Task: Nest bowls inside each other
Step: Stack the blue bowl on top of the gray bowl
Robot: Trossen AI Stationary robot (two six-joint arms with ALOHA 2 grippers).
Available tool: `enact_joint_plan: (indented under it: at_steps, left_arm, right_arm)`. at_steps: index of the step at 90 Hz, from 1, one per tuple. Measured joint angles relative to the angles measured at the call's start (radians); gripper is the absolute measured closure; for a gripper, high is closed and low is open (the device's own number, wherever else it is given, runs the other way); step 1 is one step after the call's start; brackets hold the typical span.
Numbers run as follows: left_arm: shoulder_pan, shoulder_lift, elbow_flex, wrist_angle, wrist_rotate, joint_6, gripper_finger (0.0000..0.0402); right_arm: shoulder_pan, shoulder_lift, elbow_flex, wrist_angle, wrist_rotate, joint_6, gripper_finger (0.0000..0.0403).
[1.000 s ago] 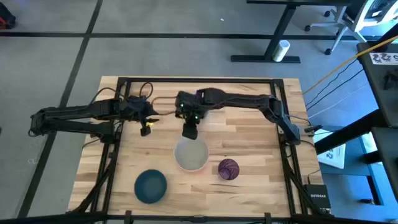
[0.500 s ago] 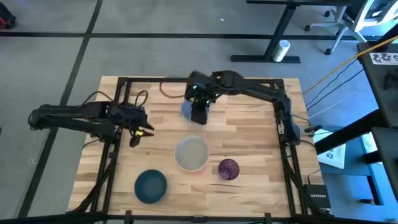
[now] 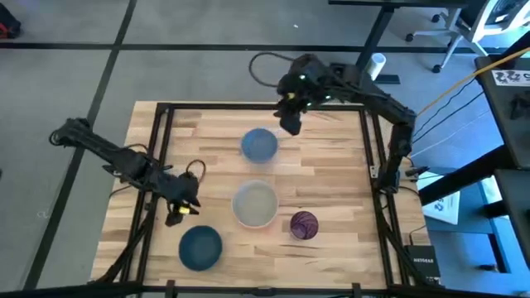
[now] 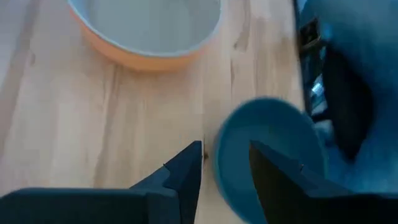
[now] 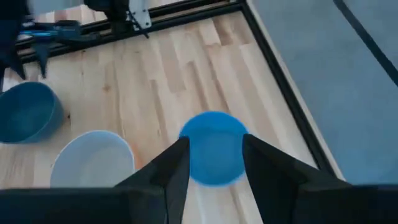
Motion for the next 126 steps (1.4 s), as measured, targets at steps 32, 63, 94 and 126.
enact_joint_plan:
  at_steps: [32, 63, 94, 126]
  left_arm:
    - [-0.095, 0.233, 0.194, -0.282, -0.086, -0.115, 0.0307]
    - [-0.103, 0.387, 0.182, -0.124, -0.06, -0.093, 0.0302]
    - [-0.097, 0.395, 0.08, -0.027, -0.054, -0.091, 0.0302]
    - [-0.1, 0.394, -0.014, 0.1, -0.007, -0.105, 0.0302]
  right_arm:
    - [-0.001, -0.001, 0.0, -0.06, -0.008, -0.045, 0.0269]
    - [-0.002, -0.013, -0.001, -0.07, -0.002, -0.063, 0.0269]
    - [-0.002, -0.013, -0.001, -0.074, -0.008, -0.077, 0.0269]
    - [-0.002, -0.013, -0.001, -0.077, -0.008, -0.081, 0.0269]
